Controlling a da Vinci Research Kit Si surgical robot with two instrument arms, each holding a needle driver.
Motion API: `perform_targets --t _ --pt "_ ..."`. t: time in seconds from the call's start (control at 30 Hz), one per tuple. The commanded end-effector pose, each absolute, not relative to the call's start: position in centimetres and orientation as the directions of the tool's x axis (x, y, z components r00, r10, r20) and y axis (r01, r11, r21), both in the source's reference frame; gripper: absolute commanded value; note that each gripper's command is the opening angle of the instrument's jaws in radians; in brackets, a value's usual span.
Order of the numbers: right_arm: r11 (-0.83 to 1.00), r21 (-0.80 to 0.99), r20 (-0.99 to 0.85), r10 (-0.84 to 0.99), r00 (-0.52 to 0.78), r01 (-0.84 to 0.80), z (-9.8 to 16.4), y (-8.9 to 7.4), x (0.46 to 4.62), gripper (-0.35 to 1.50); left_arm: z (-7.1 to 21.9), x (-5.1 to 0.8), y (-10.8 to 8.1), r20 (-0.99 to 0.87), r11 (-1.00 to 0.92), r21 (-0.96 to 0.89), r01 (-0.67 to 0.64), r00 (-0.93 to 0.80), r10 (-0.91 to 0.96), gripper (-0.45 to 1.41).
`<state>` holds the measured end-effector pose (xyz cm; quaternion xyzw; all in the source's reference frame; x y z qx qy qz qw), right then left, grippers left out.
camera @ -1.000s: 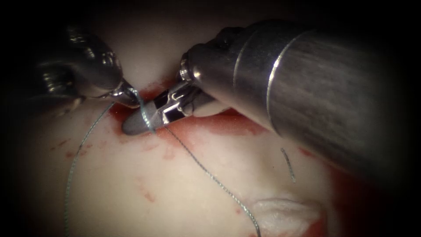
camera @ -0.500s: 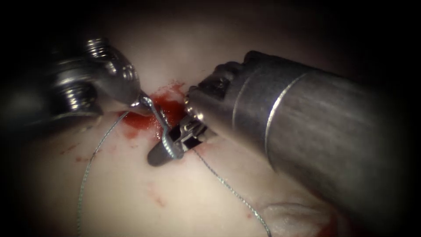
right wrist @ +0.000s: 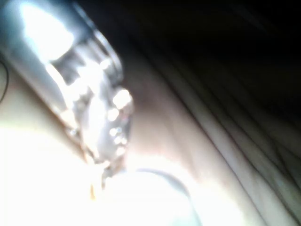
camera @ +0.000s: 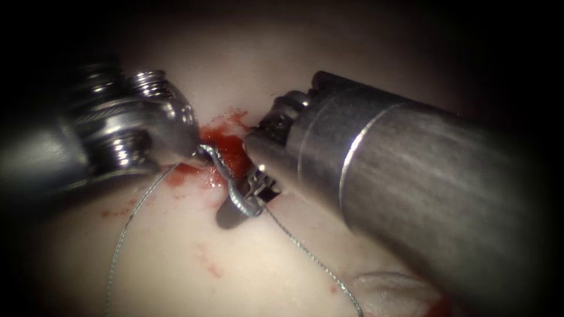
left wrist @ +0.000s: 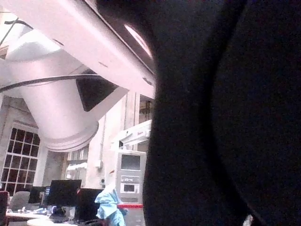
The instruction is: Wound Closure
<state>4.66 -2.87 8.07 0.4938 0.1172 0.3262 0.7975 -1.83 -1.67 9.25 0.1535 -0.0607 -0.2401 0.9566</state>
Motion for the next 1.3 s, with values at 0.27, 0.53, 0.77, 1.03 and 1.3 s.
perform_targets --t 0.27,0.53,0.77,1.03,1.3 --pt "0.373 0.829 0.123 0.606 0.786 -0.417 8.06 -2.77 4.64 -0.35 9.21 -1.92 -1.56 0.046 0.837 0.314 0.449 0.873 -0.486 -0.45" --pt "0.456 0.798 0.092 0.553 0.828 -0.393 8.06 -2.80 4.57 -0.35 9.27 -1.95 -1.60 0.042 0.835 0.308 0.455 0.871 -0.490 -0.45" --pt "0.473 0.790 0.091 0.541 0.836 -0.391 8.07 -2.80 4.50 -0.35 9.29 -1.97 -1.62 0.040 0.833 0.309 0.458 0.869 -0.492 -0.45" --pt "0.482 0.787 0.087 0.531 0.843 -0.385 8.09 -2.81 4.46 -0.35 9.26 -1.99 -1.58 0.058 0.826 0.321 0.464 0.861 -0.506 -0.45" --pt "0.505 0.792 0.051 0.505 0.862 -0.343 8.11 -2.77 4.43 -0.35 9.18 -2.00 -1.50 0.100 0.800 0.312 0.513 0.819 -0.565 -0.45"
